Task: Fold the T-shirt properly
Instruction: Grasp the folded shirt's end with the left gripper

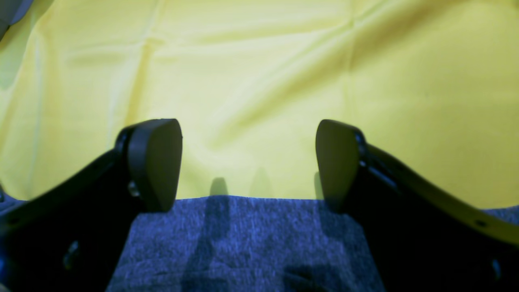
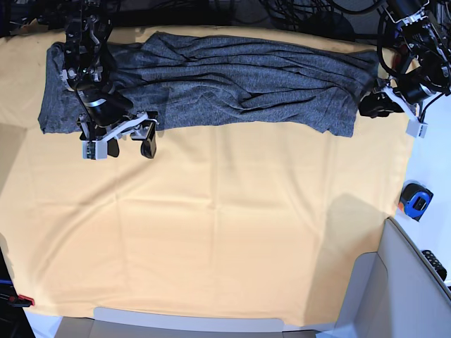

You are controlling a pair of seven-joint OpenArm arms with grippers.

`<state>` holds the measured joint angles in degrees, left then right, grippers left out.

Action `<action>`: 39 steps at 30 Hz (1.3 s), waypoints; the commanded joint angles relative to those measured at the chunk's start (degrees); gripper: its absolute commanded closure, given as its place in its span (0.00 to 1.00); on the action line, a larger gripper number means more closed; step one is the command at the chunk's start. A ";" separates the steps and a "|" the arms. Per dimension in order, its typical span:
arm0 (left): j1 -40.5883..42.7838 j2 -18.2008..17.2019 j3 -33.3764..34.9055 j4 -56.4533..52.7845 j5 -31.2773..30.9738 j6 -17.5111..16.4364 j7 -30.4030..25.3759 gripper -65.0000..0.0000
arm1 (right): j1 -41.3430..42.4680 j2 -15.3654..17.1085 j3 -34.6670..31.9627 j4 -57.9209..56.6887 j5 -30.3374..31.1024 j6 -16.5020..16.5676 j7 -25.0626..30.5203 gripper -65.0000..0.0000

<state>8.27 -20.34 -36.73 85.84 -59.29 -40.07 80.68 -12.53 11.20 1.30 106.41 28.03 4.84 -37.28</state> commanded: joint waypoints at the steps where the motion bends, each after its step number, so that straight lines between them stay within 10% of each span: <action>1: -0.40 -1.16 -1.12 0.79 -1.59 0.07 -0.68 0.55 | 0.62 0.18 -0.11 0.53 0.23 0.30 1.63 0.22; 15: 0.03 -1.07 -1.03 -2.99 -7.22 0.07 -0.68 0.35 | 0.62 0.18 -0.20 0.18 0.23 0.30 1.63 0.22; 39: 1.88 -0.89 11.90 -8.79 -9.68 0.07 -0.68 0.35 | 0.62 0.10 -0.20 -1.84 0.23 0.30 1.63 0.22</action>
<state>10.00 -20.80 -25.28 76.66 -70.76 -40.23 77.91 -12.51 11.03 0.97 103.59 27.86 4.89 -37.26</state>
